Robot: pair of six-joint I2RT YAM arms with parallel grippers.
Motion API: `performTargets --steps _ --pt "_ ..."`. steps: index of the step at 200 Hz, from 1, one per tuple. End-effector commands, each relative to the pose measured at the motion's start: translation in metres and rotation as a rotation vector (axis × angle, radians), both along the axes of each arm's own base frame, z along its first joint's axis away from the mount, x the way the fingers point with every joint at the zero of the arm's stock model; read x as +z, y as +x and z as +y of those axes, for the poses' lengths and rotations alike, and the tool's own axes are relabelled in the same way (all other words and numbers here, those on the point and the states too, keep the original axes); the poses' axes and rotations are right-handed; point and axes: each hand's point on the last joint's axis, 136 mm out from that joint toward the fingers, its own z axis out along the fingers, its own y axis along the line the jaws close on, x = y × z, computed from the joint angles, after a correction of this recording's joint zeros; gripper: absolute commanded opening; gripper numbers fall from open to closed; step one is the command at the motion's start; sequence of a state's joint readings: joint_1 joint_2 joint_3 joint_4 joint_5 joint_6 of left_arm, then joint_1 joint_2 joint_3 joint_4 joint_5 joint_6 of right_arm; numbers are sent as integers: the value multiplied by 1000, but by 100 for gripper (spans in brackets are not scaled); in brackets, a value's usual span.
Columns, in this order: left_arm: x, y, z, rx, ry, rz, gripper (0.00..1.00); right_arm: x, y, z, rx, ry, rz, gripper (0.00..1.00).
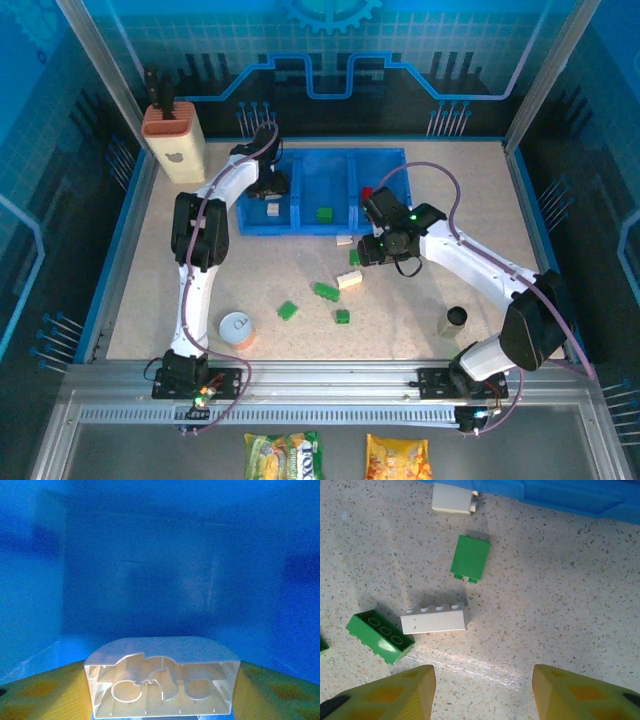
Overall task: Sort the legos into containers by color
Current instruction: Place the lego in the container.
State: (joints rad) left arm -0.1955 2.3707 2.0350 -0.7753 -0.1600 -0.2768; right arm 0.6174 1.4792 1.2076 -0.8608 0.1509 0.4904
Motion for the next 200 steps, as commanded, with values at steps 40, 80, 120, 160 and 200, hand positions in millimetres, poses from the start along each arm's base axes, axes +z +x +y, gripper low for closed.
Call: performTargets --steps 40,80,120,160,200 --pt "20 0 1 -24 -5 -17 70 -6 -10 5 7 -30 21 55" --pt "32 -2 -2 -25 -27 -26 75 -7 -10 9 14 -37 21 55" --pt "51 -9 -3 -26 -41 -41 75 -10 -10 13 15 -41 26 56" --pt "74 -22 -5 -29 -76 -53 75 -13 -13 24 37 -46 30 56" --pt "93 -46 -5 -39 -102 -64 75 -20 -18 44 80 -58 47 56"
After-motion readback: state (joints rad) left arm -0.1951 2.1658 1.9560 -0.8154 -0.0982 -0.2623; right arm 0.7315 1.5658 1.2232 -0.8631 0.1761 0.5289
